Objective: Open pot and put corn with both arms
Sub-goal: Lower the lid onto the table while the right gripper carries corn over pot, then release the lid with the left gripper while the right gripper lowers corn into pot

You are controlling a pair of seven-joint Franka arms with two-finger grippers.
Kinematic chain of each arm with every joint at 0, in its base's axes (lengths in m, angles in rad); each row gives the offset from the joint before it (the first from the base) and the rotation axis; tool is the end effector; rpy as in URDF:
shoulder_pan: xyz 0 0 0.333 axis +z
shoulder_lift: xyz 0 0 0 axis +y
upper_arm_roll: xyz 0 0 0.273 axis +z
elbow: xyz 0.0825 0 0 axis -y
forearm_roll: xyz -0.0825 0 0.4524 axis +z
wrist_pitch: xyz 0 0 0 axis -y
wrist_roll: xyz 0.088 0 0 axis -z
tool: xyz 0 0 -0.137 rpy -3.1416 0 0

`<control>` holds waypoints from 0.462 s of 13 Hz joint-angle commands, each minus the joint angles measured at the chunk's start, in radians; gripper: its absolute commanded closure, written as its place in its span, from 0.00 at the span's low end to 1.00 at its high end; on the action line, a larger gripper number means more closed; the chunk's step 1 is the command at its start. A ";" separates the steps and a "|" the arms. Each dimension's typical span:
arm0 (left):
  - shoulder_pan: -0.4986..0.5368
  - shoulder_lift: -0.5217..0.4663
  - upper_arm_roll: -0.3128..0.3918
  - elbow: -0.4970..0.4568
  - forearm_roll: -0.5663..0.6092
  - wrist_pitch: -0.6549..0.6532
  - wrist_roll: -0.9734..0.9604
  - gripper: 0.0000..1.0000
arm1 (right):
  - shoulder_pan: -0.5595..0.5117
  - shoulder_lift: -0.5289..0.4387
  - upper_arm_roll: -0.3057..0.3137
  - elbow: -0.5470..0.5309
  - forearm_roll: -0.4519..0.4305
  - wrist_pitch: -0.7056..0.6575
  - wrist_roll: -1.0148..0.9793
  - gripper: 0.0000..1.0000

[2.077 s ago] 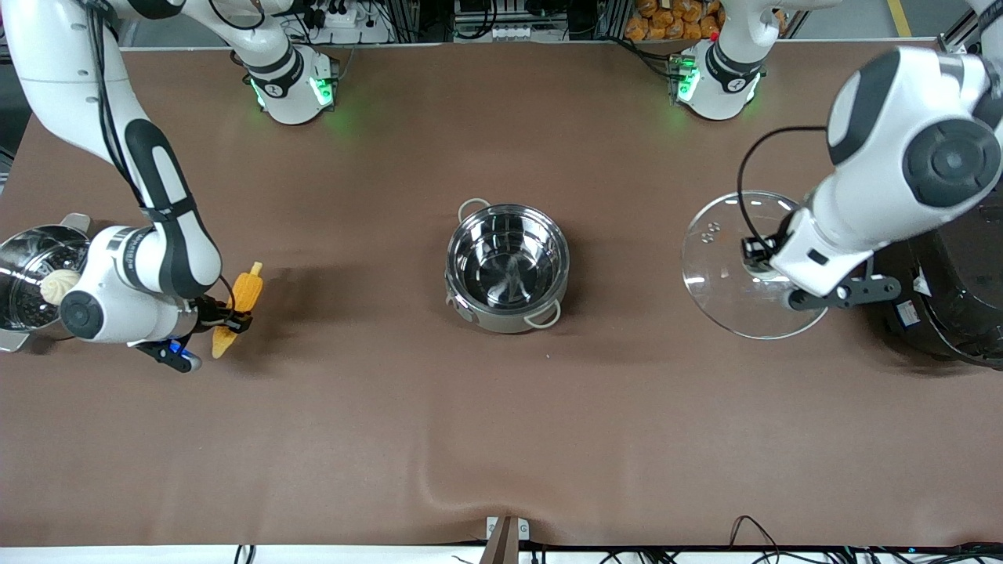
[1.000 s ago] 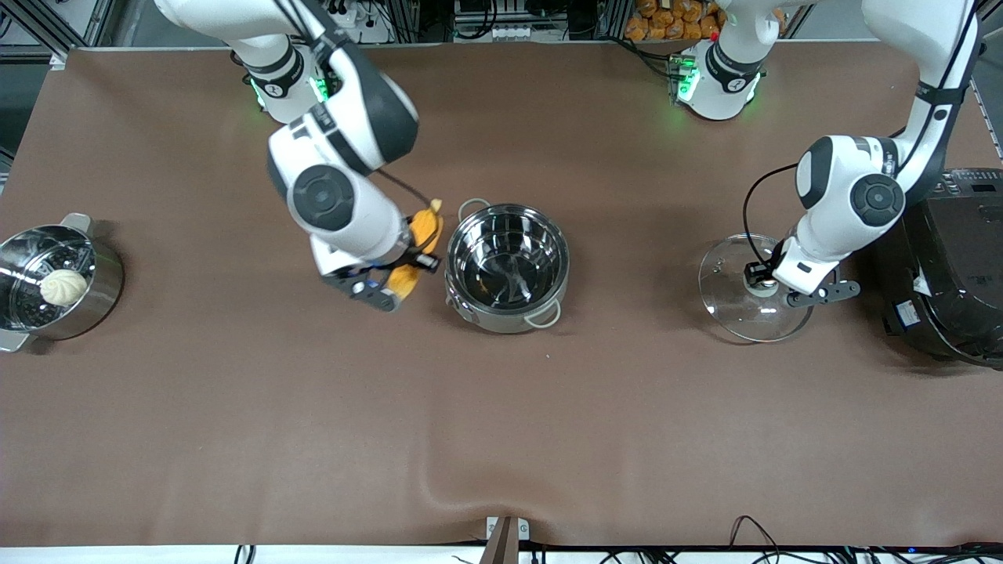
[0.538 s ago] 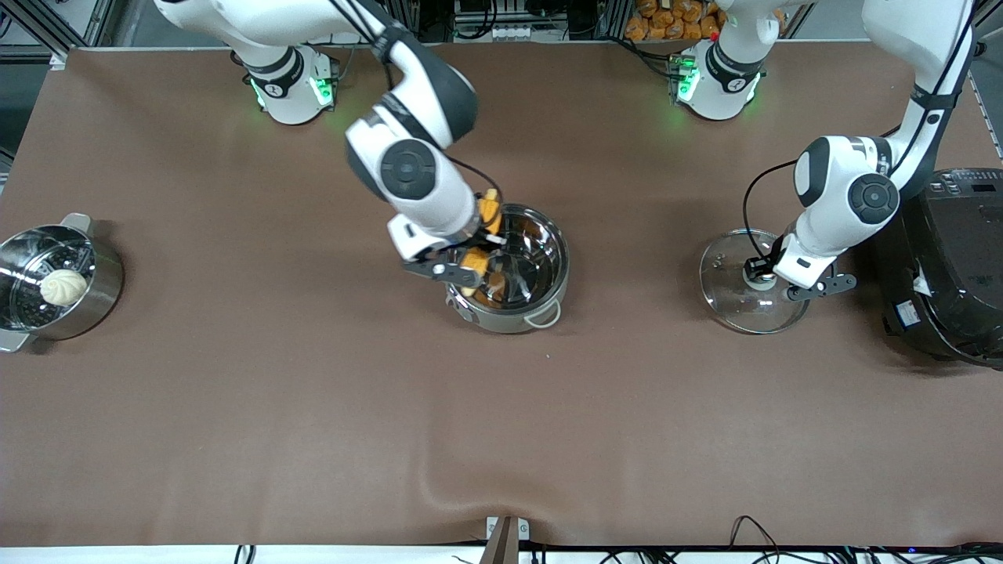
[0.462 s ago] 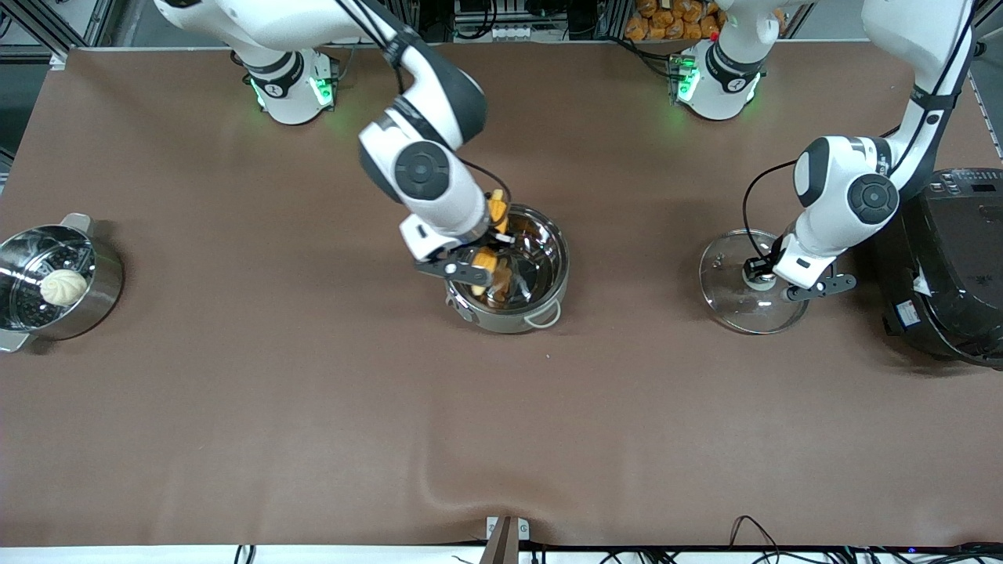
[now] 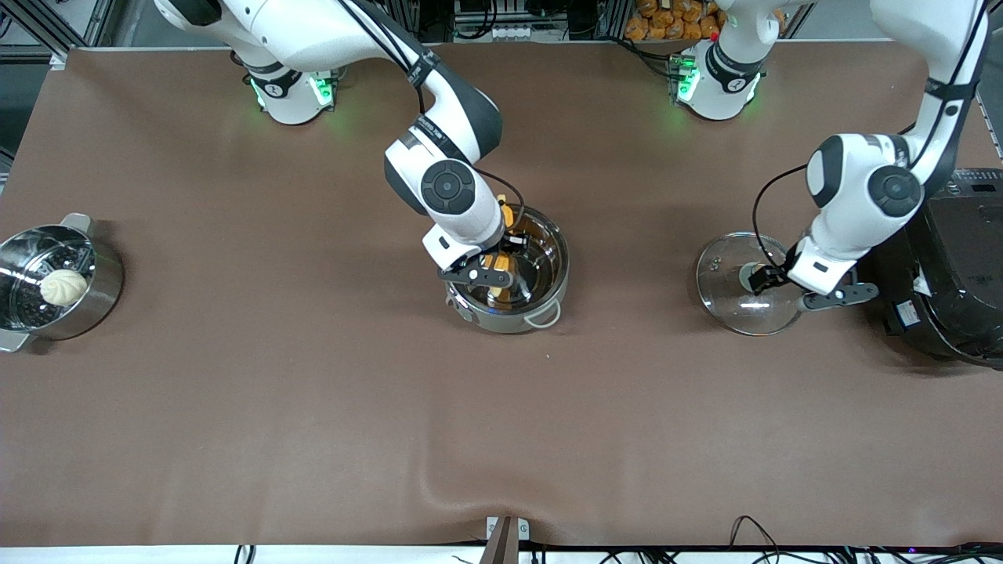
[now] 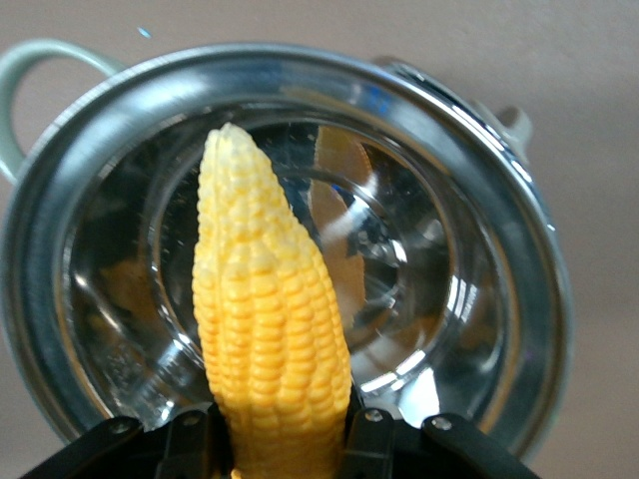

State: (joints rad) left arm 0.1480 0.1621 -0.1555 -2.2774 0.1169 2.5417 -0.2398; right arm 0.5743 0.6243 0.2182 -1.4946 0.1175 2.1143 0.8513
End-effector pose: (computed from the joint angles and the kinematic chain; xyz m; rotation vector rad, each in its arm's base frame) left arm 0.5825 -0.0067 0.1709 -3.0963 -0.2211 -0.1708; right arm 0.5276 0.5261 0.2145 -2.9622 0.2376 0.2410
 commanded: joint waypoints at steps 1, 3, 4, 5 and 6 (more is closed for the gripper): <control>0.013 -0.114 -0.012 0.035 0.021 -0.081 0.048 0.00 | 0.012 0.032 0.003 0.024 -0.030 0.039 -0.009 0.13; 0.013 -0.140 -0.013 0.111 0.020 -0.211 0.054 0.00 | 0.013 0.035 0.003 0.024 -0.050 0.047 -0.009 0.00; 0.013 -0.145 -0.019 0.166 0.020 -0.289 0.060 0.00 | 0.012 0.034 0.003 0.022 -0.048 0.047 -0.011 0.00; 0.013 -0.145 -0.024 0.230 0.018 -0.385 0.068 0.00 | 0.009 0.032 0.003 0.024 -0.044 0.046 -0.006 0.00; 0.013 -0.142 -0.024 0.287 0.009 -0.461 0.079 0.00 | 0.001 0.025 0.003 0.024 -0.036 0.046 -0.008 0.00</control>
State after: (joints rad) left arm 0.1480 0.0111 -0.1640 -2.0948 0.1169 2.2111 -0.1914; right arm 0.5816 0.6466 0.2188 -1.4931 0.0888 2.1637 0.8432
